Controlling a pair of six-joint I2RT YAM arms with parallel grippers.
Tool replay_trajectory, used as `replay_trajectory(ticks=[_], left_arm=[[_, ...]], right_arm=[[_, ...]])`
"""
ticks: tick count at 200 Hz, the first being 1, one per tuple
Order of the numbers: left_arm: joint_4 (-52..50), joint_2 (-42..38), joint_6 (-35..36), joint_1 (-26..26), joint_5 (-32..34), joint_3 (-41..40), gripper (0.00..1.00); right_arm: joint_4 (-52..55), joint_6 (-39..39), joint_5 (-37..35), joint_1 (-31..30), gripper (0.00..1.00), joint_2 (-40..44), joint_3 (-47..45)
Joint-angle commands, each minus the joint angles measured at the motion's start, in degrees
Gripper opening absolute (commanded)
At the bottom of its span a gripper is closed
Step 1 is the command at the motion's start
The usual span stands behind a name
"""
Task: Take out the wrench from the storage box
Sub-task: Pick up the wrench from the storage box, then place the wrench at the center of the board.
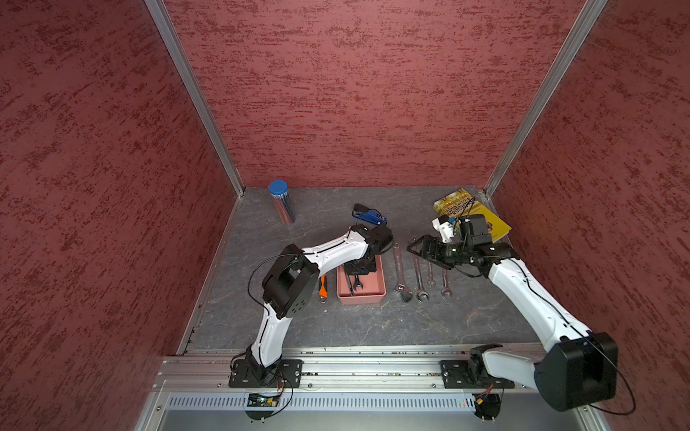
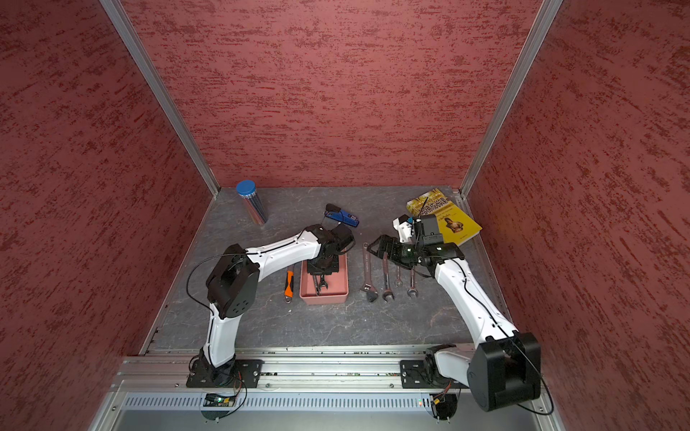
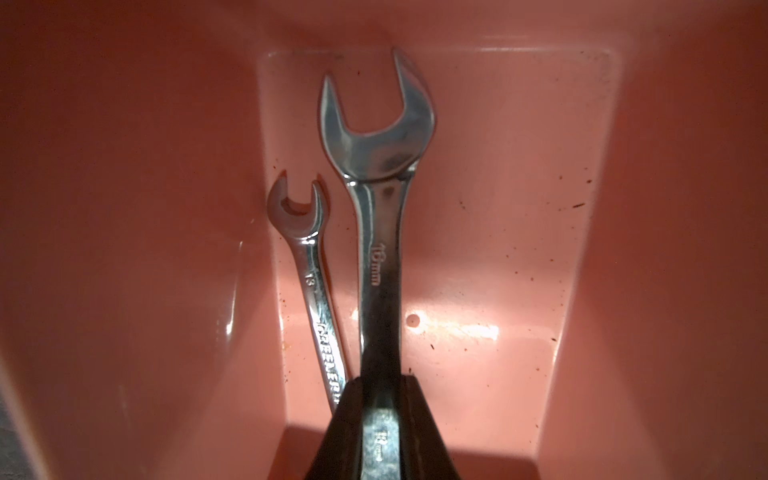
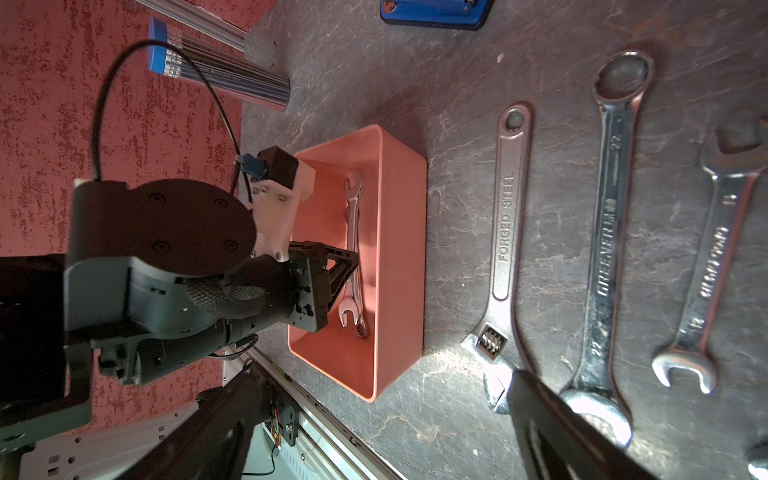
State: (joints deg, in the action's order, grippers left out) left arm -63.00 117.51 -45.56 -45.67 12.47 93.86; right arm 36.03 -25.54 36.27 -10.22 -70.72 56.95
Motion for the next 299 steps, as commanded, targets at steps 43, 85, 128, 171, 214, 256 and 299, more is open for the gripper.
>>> replay_trajectory(ticks=[43,85,128,171,214,256,299], left_arm=[[-4.00,-3.51,0.69,-0.23,2.82,4.37,0.03],[-7.10,-5.54,0.89,-0.22,4.81,6.32,0.03],[-10.35,-9.32,1.35,0.76,7.04,4.76,0.04],[-9.63,-15.47,2.22,3.76,7.92,-2.99,0.04],[-5.92,-20.94,4.87,8.92,7.97,-12.04,0.04],[0.10,-23.33,9.12,14.11,7.06,-20.57,0.04],[7.66,-21.82,12.90,17.04,5.23,-27.04,0.04]], right_arm=[[-1.20,0.08,0.84,0.54,0.98,0.14,1.56],[-1.28,0.05,0.95,0.53,0.98,0.05,1.50],[-1.49,-0.04,1.17,0.55,0.98,-0.33,1.51],[-1.71,0.02,1.30,0.50,0.99,-0.43,1.57],[-1.62,-0.30,1.43,0.55,0.98,-0.34,1.82],[-0.71,-0.39,-0.58,0.47,0.98,0.67,1.83],[0.91,-0.56,-1.72,0.53,0.98,1.01,2.63]])
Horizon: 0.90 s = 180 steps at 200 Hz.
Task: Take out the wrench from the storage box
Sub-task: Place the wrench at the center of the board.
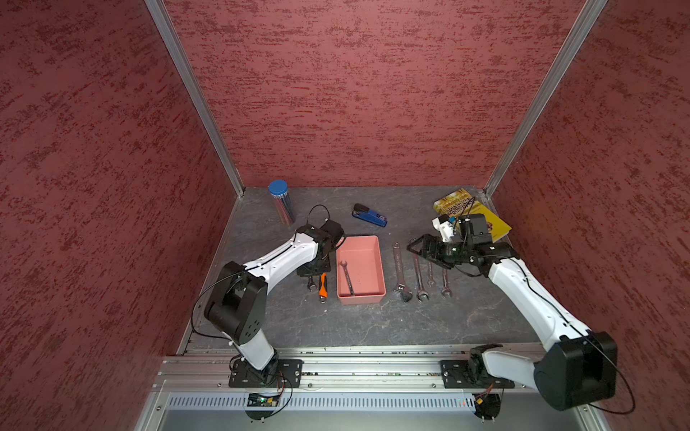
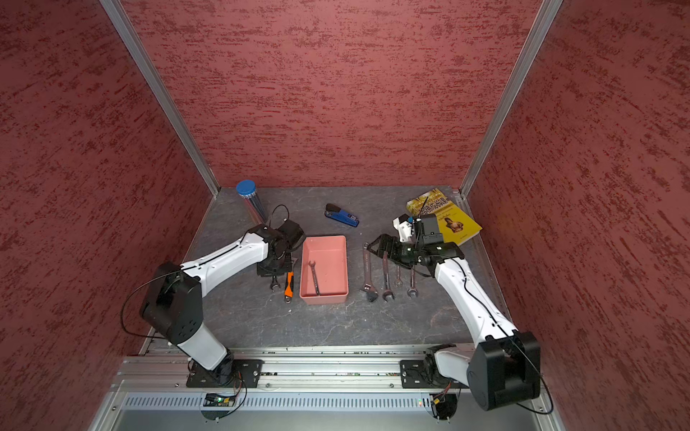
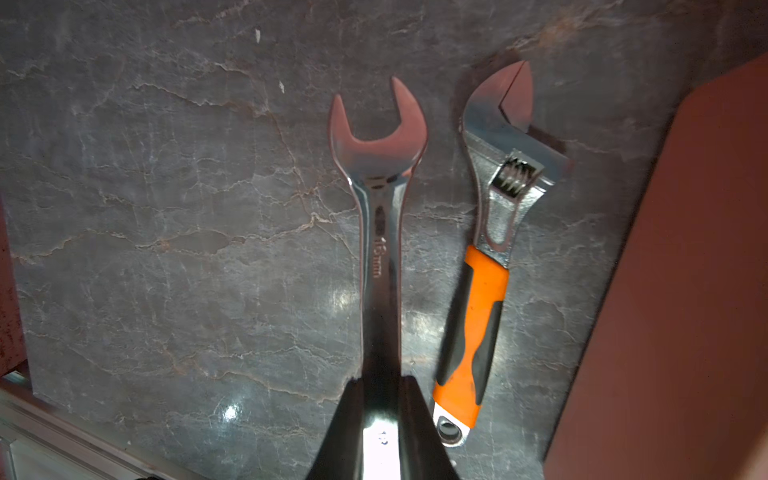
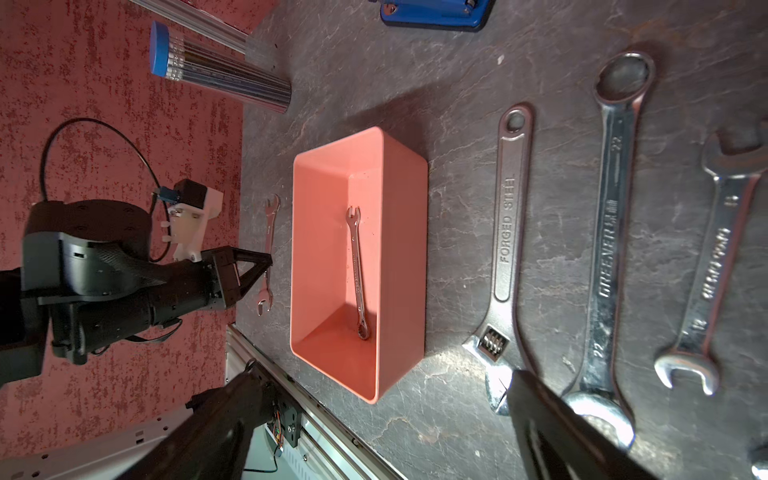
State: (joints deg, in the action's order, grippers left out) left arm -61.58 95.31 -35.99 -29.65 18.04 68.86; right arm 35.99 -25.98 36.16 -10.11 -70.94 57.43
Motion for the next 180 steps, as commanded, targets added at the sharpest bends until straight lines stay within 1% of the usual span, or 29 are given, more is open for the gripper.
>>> replay_trajectory(ticks=[1,54,74,96,124,144,151,165,180], left_arm=[[6.40,0.40,3.40,1.14,-0.40,-2.09,0.04],[13.49,4.21,5.93,3.42,-3.33,-7.06,0.05],[15.43,5.81,6.45,3.77,-4.49,-7.78,0.08],[15.84,6.35,6.30,3.81,-4.04,-7.75,0.09],[15.34,6.29,6.51,3.92,-5.56,-6.75,0.18],[14.75,5.02,5.32,3.81,-5.57,-6.65,0.18],[14.58,4.60,4.77,4.05,-5.45,-7.05,0.20],[15.21,4.32,3.66,4.95,-6.34,-8.24,0.28],[17.78,3.35,2.58,5.69,-7.71,-10.36,0.30]], right_arm=[[0.99,-0.08,-1.66,0.43,0.98,1.23,2.16],[2.42,-0.38,-2.81,0.42,0.98,1.33,2.96],[2.64,-0.64,-2.97,0.39,0.98,1.20,3.38],[3.30,-0.28,-3.55,0.36,0.98,1.06,3.88],[2.95,-0.50,-3.46,0.39,0.98,0.74,3.69],[2.93,-0.36,-3.37,0.41,0.98,0.36,3.95],[2.78,-0.35,-3.31,0.42,0.98,0.27,4.00],[2.69,-0.38,-3.36,0.43,0.98,0.01,4.03],[2.68,-0.17,-3.08,0.42,0.98,-0.42,4.23]])
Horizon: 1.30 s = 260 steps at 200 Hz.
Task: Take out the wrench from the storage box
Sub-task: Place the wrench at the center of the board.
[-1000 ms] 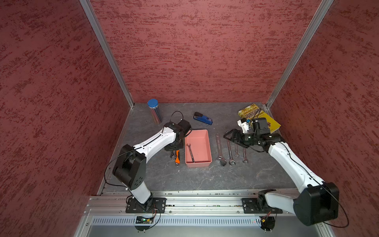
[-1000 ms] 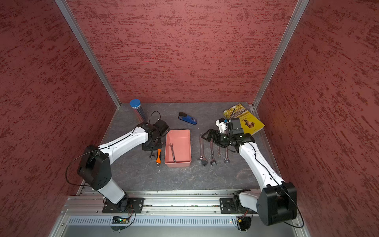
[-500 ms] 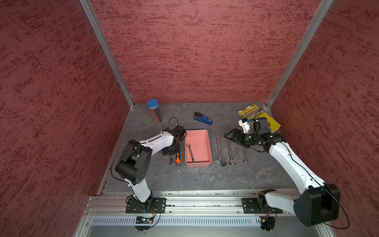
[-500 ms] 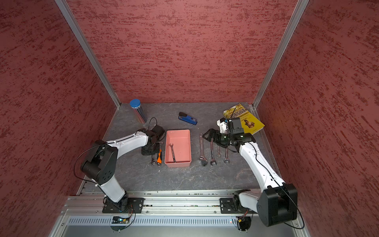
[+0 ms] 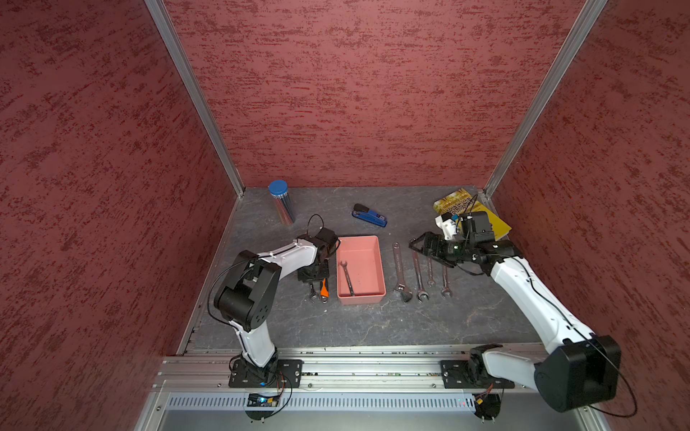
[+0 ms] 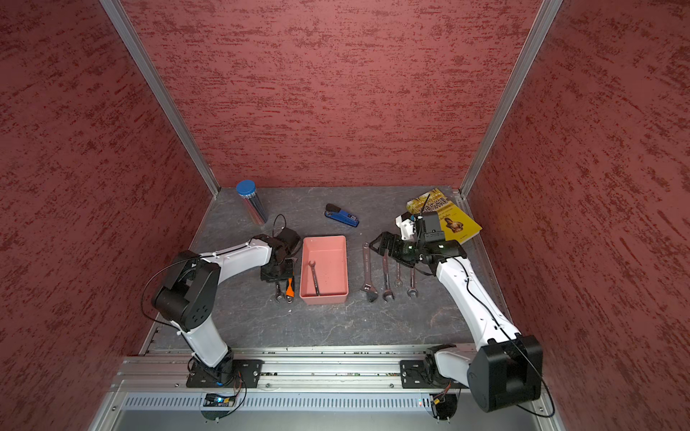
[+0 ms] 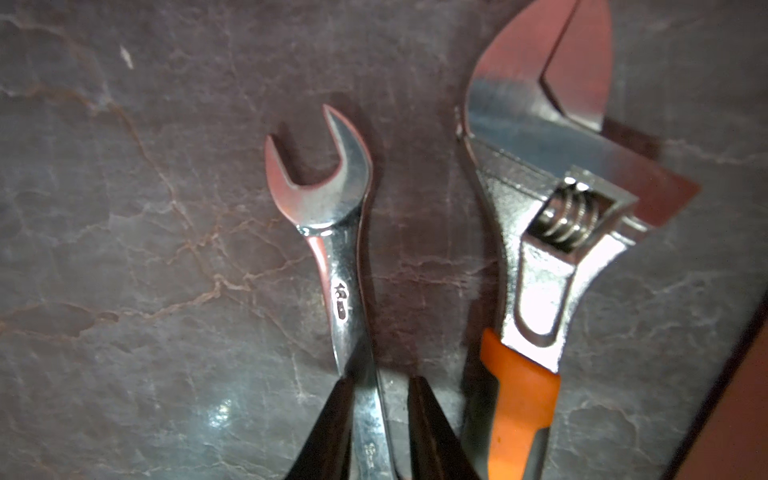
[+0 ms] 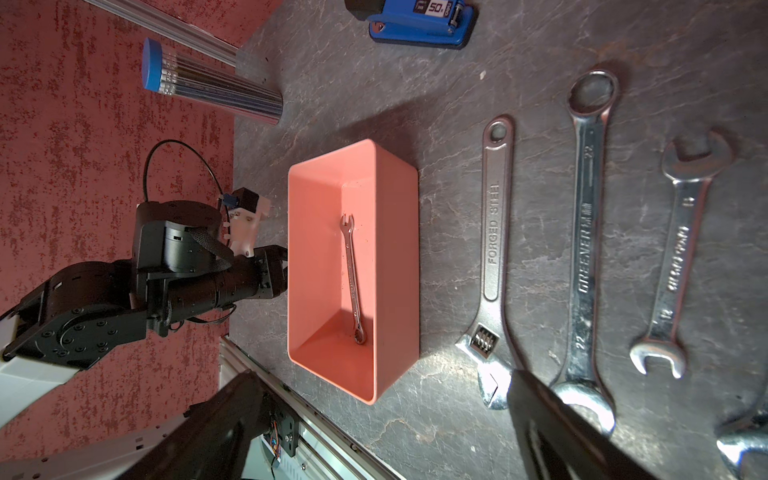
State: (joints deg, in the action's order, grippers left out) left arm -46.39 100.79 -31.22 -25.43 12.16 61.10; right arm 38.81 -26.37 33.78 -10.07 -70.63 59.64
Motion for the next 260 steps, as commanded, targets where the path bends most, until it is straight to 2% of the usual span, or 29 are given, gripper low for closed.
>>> replay_trajectory(ticks=[1,17,48,98,131,177,207,260], left_arm=[[2.83,-2.20,-2.27,1.54,-1.99,-2.80,0.30],[5.28,-2.23,-3.16,2.60,-4.21,-4.74,0.30],[6.26,-2.00,-2.01,2.96,-4.08,-6.76,0.30],[3.84,-0.66,2.97,3.28,-1.11,-5.72,0.17],[4.10,-1.13,5.00,3.04,-3.11,-5.99,0.15],[0.12,-1.90,4.94,2.40,-0.33,-4.53,0.14],[-0.77,-3.03,5.58,2.32,0.13,-4.39,0.27],[-5.13,-6.79,4.95,1.60,0.01,0.69,0.39]], right_arm=[[-0.14,0.24,-0.72,0.34,0.98,-0.73,2.04],[-0.05,0.35,-0.79,0.34,0.98,-1.00,2.17],[0.57,0.79,-1.15,0.37,0.98,-1.09,2.60],[0.30,0.36,-0.91,0.38,0.99,-1.13,2.49],[0.30,0.10,-0.97,0.35,0.98,-0.63,1.80],[0.22,0.00,-0.88,0.39,0.98,-0.03,1.28],[0.03,-0.13,-0.88,0.36,0.99,0.23,1.55],[1.33,0.79,-1.21,0.40,0.98,0.58,3.33]])
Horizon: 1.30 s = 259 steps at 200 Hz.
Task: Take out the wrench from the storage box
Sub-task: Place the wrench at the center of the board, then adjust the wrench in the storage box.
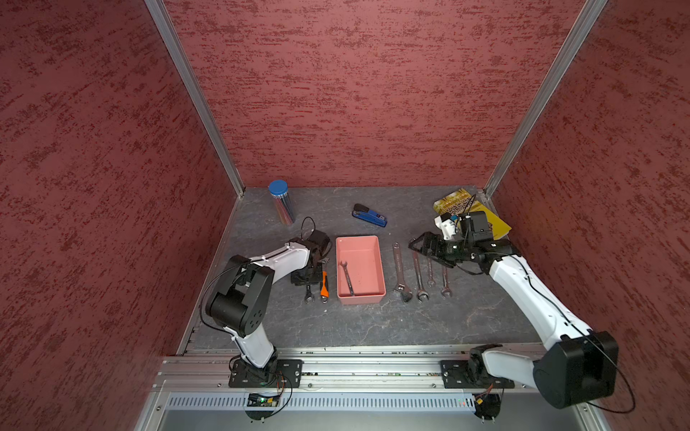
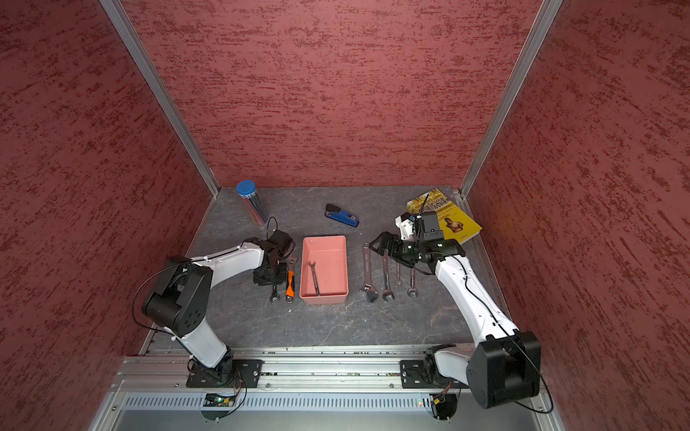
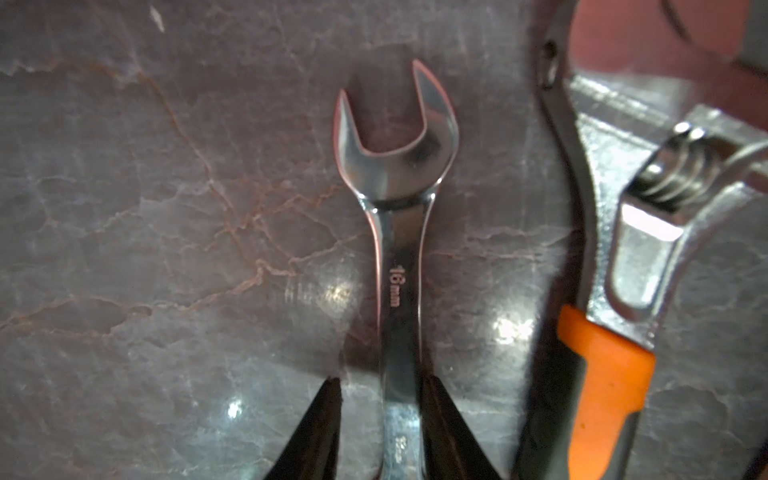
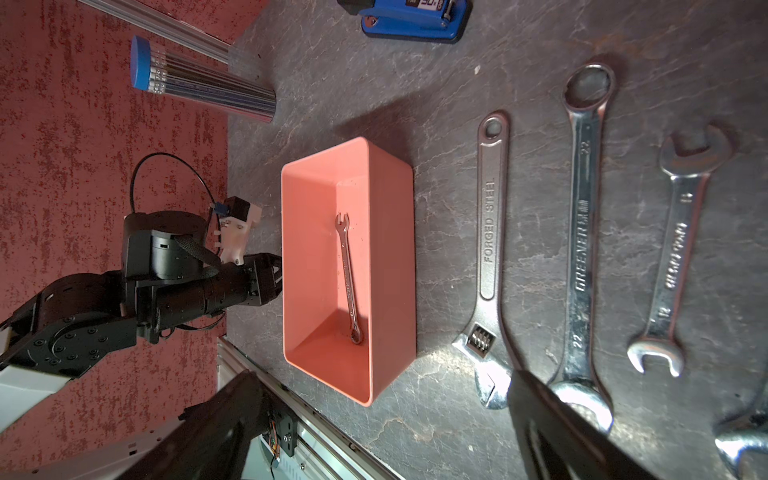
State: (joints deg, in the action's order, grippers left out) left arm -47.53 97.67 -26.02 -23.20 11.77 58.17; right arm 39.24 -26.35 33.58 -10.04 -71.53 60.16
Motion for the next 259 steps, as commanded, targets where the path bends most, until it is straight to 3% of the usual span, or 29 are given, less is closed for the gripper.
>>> replay_trajectory(ticks=[1,47,81,113,184,259], left_arm=[[-4.07,-3.87,-0.39,-0.67,0.34,3.79,0.39],[-10.42,-8.62,-12.05,-8.37,-2.11,14.32,0.44],[-11.23,-4.31,-21.77,-17.16,-0.84,21.72,0.47],[-8.60,1.13,-28.47,-22.59,1.54,23.65,0.47],[-1.94,10.26,-30.82,-21.54,0.54,21.33,0.46],[-2.39,17.79,-30.59,-21.29,3.44,23.14,0.45]], right_arm=[[0.91,0.81,-1.04,0.38,0.98,1.48,2.83],[1.19,1.31,-1.58,0.35,0.98,1.92,3.16],[1.03,1.62,-1.32,0.35,0.98,1.51,3.27],[0.92,1.74,-0.88,0.34,0.98,1.81,2.70],[1.04,2.79,-0.39,0.29,0.98,2.62,1.99],[-0.43,3.21,0.60,0.99,0.98,2.53,0.22]])
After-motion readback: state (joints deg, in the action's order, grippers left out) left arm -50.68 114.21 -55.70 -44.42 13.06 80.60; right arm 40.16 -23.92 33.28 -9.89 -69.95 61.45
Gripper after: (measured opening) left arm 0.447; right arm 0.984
